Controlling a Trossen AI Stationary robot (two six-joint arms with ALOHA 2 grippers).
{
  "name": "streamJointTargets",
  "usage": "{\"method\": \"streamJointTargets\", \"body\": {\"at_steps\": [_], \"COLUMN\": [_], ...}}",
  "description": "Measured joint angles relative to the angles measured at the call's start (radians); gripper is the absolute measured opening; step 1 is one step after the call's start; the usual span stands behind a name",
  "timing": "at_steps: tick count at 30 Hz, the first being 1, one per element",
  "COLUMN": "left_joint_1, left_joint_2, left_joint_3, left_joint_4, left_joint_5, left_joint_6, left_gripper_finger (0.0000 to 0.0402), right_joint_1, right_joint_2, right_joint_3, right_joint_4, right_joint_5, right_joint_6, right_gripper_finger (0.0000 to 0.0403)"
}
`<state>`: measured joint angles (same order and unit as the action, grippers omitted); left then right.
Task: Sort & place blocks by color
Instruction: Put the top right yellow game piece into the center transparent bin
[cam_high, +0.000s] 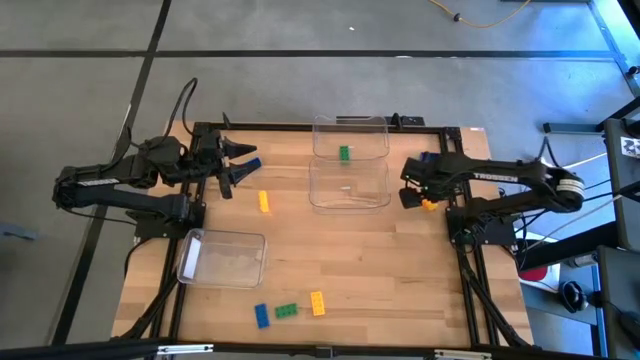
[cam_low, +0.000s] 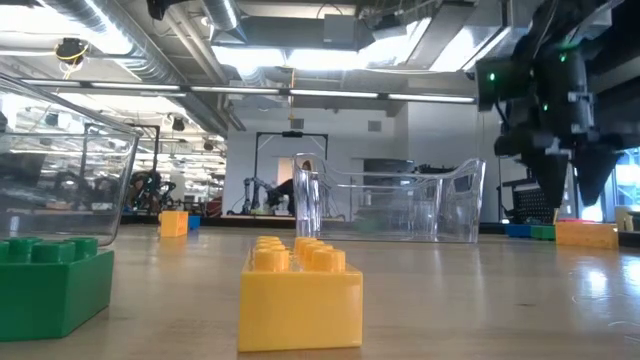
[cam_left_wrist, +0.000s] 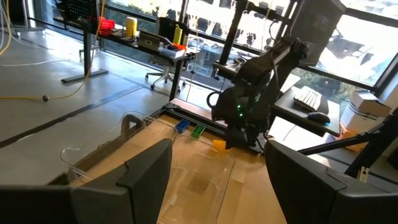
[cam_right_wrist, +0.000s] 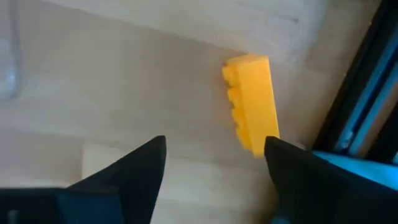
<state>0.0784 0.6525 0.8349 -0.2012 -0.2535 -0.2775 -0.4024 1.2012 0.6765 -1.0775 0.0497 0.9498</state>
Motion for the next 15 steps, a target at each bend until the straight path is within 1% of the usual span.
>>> {"method": "streamJointTargets", "body": {"at_steps": [2, 7, 12, 15], "left_joint_1": [0.0, 0.0, 0.0, 0.0], "left_joint_2": [0.0, 0.0, 0.0, 0.0], "left_joint_3": [0.0, 0.0, 0.0, 0.0], "left_joint_4": [0.0, 0.0, 0.0, 0.0], "left_joint_5": [0.0, 0.0, 0.0, 0.0], "left_joint_6": [0.0, 0.0, -0.001, -0.001], "left_gripper_finger": [0.025, 0.025, 0.025, 0.025], "right_joint_1": [-0.016, -0.046, -0.049, -0.049], "right_joint_2": [0.021, 0.074, 0.106, 0.118], "right_joint_3": [-0.02, -0.05, -0.073, -0.086], "right_joint_4": [0.021, 0.033, 0.09, 0.136], "right_joint_5": [0.012, 0.087, 0.087, 0.067], "right_joint_6": [-0.011, -0.014, -0.023, -0.049], "right_gripper_finger": [0.0256, 0.0233, 0.0228, 0.0227]}}
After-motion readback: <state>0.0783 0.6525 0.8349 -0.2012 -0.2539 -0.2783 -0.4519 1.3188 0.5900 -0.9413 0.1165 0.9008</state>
